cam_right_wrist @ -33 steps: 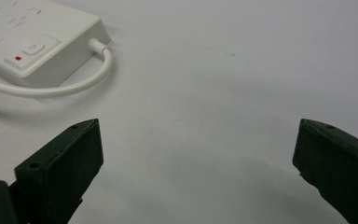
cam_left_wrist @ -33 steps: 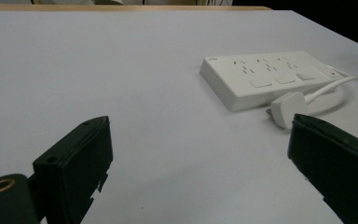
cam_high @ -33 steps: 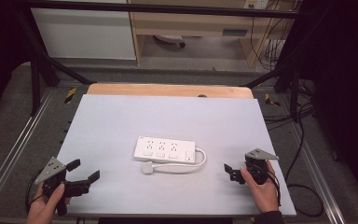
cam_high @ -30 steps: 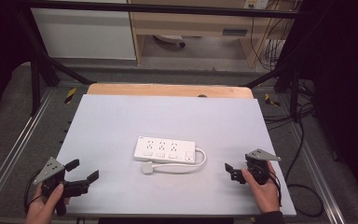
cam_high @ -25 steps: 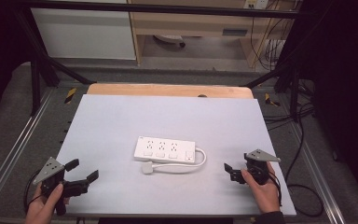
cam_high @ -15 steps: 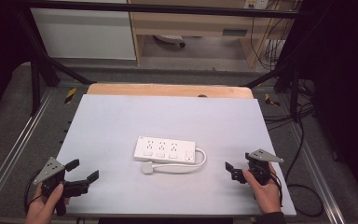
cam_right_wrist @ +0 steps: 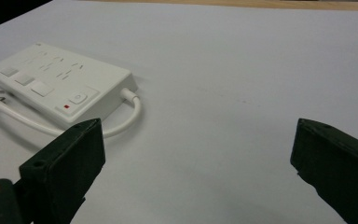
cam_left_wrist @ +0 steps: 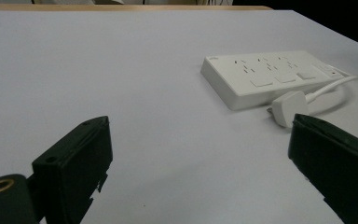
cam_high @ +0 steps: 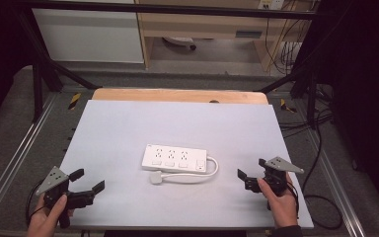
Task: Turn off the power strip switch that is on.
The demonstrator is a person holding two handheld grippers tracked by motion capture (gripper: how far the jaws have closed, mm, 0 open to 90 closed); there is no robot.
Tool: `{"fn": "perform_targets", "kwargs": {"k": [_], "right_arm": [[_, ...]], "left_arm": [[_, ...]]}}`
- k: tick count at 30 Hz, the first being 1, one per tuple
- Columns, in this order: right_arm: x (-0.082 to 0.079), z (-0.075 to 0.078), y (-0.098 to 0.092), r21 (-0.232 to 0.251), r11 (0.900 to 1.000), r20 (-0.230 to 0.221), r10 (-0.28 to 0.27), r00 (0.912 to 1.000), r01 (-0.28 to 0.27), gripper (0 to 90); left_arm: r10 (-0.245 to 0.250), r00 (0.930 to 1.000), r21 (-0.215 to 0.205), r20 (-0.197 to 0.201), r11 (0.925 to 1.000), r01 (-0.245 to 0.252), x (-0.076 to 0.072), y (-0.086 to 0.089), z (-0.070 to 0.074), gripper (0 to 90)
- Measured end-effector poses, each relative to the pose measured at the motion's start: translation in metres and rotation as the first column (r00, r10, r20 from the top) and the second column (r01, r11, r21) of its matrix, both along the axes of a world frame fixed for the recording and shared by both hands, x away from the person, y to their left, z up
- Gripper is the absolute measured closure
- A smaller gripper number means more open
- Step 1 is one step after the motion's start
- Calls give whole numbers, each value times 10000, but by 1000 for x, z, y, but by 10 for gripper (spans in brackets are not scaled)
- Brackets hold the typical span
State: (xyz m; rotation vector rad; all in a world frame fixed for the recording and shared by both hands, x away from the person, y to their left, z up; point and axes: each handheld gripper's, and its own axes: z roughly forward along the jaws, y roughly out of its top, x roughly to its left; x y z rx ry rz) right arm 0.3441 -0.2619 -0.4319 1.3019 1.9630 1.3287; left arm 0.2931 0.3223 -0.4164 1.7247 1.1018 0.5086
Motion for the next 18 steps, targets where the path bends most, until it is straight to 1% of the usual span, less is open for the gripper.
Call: {"fn": "perform_targets", "kwargs": {"k": [2, 7, 9, 10, 12, 13, 15, 16, 18], "right_arm": [[0, 2, 0, 162, 9998, 25, 127, 9999, -127, 30], [-2, 9, 2, 401, 9991, 198, 156, 9997, -164, 27], [-2, 10, 3, 401, 9991, 238, 125, 9996, -134, 27], [-2, 14, 3, 393, 9992, 338, 102, 9994, -115, 27], [-2, 16, 4, 361, 9993, 414, 91, 9991, -106, 27], [-2, 20, 5, 356, 9993, 498, 93, 9987, -111, 28], [-1, 22, 6, 340, 9993, 532, 112, 9985, -130, 28], [-1, 25, 8, 337, 9994, 634, 81, 9980, -102, 31], [-1, 28, 9, 298, 9994, 675, 147, 9976, -167, 31]], "left_arm": [[0, 10000, 33, 15, 10000, 0, 0, 0, 0, 62], [-21, 10000, 43, -17, 10000, 21, 0, -1, 0, 62], [-39, 10000, 40, -19, 10000, 39, 0, -1, 0, 62], [-51, 10000, 49, -26, 10000, 51, 0, -1, 0, 62], [-54, 10000, 52, -30, 10000, 54, 0, -1, 0, 62], [-36, 10000, 57, -43, 10000, 36, 0, -1, -1, 62], [-28, 10000, 53, -51, 10000, 28, 0, -1, -1, 62], [-27, 10000, 55, -56, 10000, 28, 0, -1, -1, 62], [-52, 10000, 109, -56, 9999, 53, 0, -1, -1, 62]]}}
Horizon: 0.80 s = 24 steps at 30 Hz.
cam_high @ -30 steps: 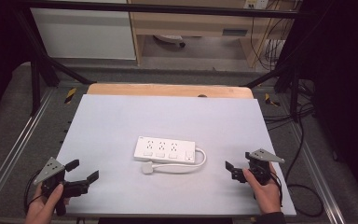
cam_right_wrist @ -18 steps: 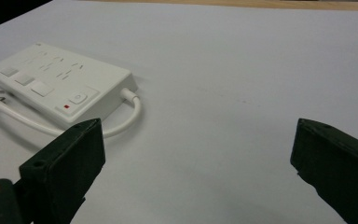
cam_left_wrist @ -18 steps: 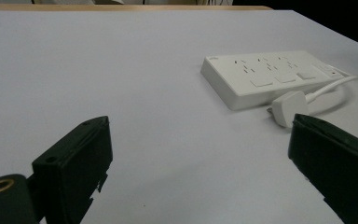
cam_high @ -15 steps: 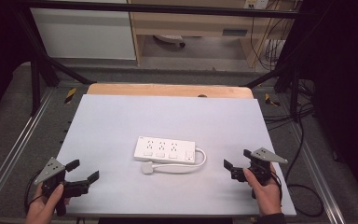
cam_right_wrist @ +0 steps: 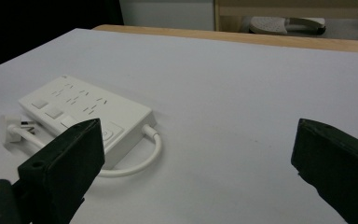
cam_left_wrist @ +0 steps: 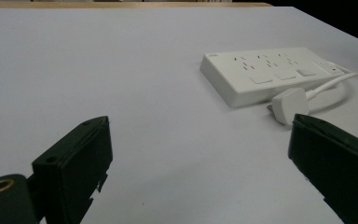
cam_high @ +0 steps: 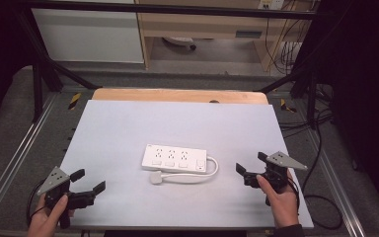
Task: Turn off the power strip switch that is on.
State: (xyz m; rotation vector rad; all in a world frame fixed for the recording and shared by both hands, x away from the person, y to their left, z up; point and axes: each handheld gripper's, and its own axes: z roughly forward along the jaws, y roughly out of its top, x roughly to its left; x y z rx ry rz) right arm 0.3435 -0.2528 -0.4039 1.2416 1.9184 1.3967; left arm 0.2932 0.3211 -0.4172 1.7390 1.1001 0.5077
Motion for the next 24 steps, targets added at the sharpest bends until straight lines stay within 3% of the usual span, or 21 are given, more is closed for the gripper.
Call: {"fn": "perform_targets", "kwargs": {"k": [24], "right_arm": [[6, 20, 16, 167, 9998, 266, 136, 9996, -141, 29]], "left_arm": [[-14, 10000, 72, -39, 10000, 14, 0, -2, -1, 62]]}}
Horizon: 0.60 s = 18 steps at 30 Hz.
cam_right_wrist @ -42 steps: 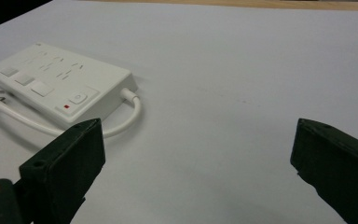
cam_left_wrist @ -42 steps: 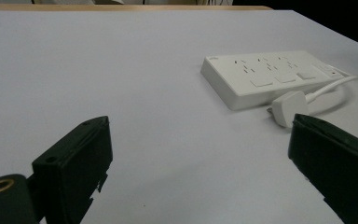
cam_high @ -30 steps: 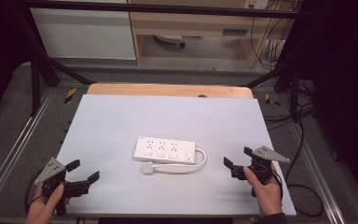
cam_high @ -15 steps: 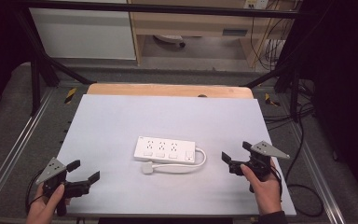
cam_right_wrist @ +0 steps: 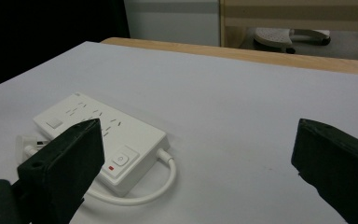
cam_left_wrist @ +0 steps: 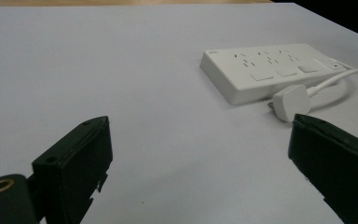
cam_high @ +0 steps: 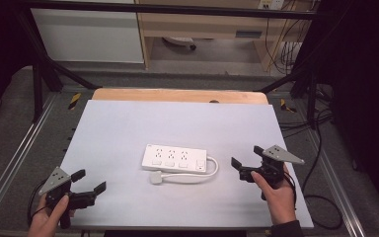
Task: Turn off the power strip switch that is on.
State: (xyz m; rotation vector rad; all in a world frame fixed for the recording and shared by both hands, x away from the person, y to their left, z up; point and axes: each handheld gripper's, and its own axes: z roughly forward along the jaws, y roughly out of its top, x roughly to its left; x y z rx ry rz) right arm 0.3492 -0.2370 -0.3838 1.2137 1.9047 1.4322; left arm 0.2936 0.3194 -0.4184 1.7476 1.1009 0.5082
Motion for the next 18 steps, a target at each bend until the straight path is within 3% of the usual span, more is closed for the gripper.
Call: {"fn": "perform_targets", "kwargs": {"k": [18], "right_arm": [[2, 4, 6, -19, 9998, 94, 204, 9997, -204, 27]], "left_arm": [[-21, 10000, 51, 26, 10000, 21, 0, 0, 0, 62]]}}
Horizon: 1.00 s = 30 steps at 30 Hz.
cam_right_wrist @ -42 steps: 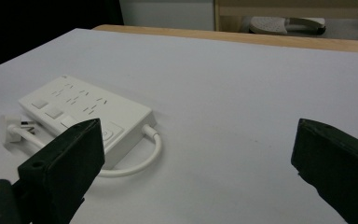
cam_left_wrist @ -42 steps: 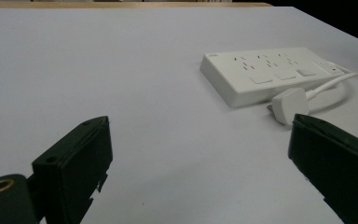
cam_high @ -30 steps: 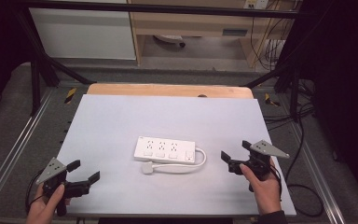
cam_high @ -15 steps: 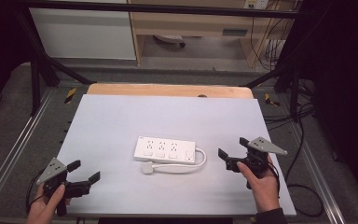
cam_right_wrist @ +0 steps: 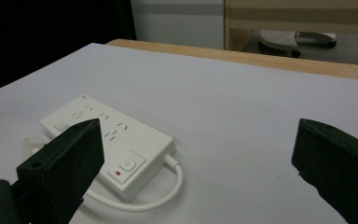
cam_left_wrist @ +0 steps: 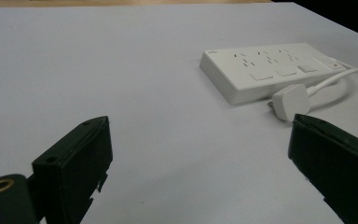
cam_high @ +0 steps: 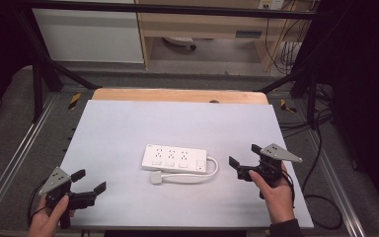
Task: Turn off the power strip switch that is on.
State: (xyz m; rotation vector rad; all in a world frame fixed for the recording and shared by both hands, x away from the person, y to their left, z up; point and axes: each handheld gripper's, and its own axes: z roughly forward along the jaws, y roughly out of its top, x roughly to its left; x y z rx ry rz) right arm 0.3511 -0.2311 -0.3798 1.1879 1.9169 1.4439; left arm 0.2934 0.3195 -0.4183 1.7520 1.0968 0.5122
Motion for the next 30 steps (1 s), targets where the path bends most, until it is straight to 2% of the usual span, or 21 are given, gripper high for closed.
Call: {"fn": "perform_targets", "kwargs": {"k": [10, 14, 26, 30], "right_arm": [[2, 3, 6, 55, 9999, 49, 109, 9999, -109, 29], [2, 6, 10, 83, 9997, 48, 232, 9997, -232, 58], [6, 11, 28, 70, 9985, 285, 539, 9981, -541, 212], [9, 12, 39, 19, 9978, 375, 663, 9971, -664, 301]], "left_arm": [[0, 10000, -1, 19, 10000, 0, 0, 0, 0, 62], [-12, 10000, 3, 20, 10000, 12, 0, 0, 0, 62], [-34, 10000, 30, 26, 10000, 34, 0, 0, 0, 62], [-37, 10000, 26, 29, 10000, 37, 0, 0, 0, 62]]}}
